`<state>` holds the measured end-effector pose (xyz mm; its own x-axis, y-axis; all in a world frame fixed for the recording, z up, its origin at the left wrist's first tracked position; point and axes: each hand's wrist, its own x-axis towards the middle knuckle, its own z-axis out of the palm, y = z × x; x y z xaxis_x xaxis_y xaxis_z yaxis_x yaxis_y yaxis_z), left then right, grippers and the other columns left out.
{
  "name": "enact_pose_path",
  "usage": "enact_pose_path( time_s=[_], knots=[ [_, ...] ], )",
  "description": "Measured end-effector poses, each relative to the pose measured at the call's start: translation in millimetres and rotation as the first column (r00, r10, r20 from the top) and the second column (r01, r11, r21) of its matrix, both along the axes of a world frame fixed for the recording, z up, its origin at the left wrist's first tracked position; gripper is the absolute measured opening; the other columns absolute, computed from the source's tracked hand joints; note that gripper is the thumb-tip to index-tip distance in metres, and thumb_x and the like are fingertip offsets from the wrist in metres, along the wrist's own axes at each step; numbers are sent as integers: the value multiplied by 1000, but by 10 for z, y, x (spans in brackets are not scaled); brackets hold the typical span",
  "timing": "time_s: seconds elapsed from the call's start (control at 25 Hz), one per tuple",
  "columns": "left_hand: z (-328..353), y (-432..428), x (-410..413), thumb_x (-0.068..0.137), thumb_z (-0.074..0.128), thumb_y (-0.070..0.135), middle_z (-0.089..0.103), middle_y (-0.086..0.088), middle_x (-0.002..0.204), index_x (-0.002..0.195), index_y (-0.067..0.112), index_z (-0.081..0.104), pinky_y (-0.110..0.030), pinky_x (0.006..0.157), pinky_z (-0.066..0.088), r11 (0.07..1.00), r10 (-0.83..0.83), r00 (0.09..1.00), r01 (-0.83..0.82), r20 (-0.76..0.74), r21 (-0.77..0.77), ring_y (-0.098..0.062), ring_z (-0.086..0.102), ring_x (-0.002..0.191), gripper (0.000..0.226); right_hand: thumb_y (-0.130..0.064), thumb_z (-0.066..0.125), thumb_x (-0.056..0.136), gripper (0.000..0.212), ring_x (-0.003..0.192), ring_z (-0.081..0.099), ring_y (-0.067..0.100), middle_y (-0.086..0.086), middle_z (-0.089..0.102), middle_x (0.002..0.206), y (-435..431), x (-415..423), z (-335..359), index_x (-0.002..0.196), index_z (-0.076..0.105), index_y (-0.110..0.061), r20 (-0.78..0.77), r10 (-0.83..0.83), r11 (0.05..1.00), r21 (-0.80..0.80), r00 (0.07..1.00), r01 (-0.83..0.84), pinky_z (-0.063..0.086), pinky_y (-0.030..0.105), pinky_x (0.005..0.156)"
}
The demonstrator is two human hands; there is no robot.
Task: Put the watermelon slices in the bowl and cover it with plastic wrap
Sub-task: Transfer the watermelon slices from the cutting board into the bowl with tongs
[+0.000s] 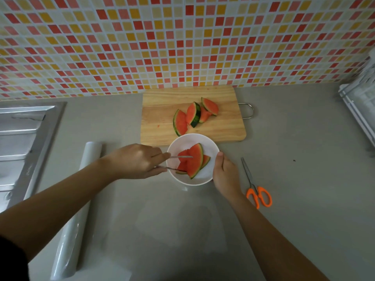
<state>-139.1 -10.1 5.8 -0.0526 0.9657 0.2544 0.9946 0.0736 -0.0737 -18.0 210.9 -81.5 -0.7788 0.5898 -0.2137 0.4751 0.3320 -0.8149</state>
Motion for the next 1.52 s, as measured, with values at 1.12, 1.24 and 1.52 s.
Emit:
enact_pose_path(
  time_s=[1.12,1.24,1.52],
  knots=[
    [-802,488,-437,86,58,19,65,-9,62,91,-4,71,-24,31,42,877,433,862,-335,-264,343,-18,60,42,27,-31,29,98,37,58,50,2,-9,51,61,15,-22,-6,69,47,-18,13,0,1000,28,1000,0,31,15,48],
    [-723,429,-478,91,56,21,65,-7,62,89,-2,72,-24,33,43,871,433,848,-306,-305,385,-16,59,43,28,-31,28,98,37,60,51,4,-8,51,62,13,-20,3,72,49,-16,20,4,1000,14,1000,-4,32,16,49],
    [-572,366,-521,93,55,23,66,-10,63,89,-3,71,-25,34,45,885,400,863,-275,-309,376,-19,61,44,31,-30,29,99,37,57,49,6,-7,50,60,2,-10,29,69,46,-16,8,-2,1000,26,1000,1,30,23,48]
  ],
)
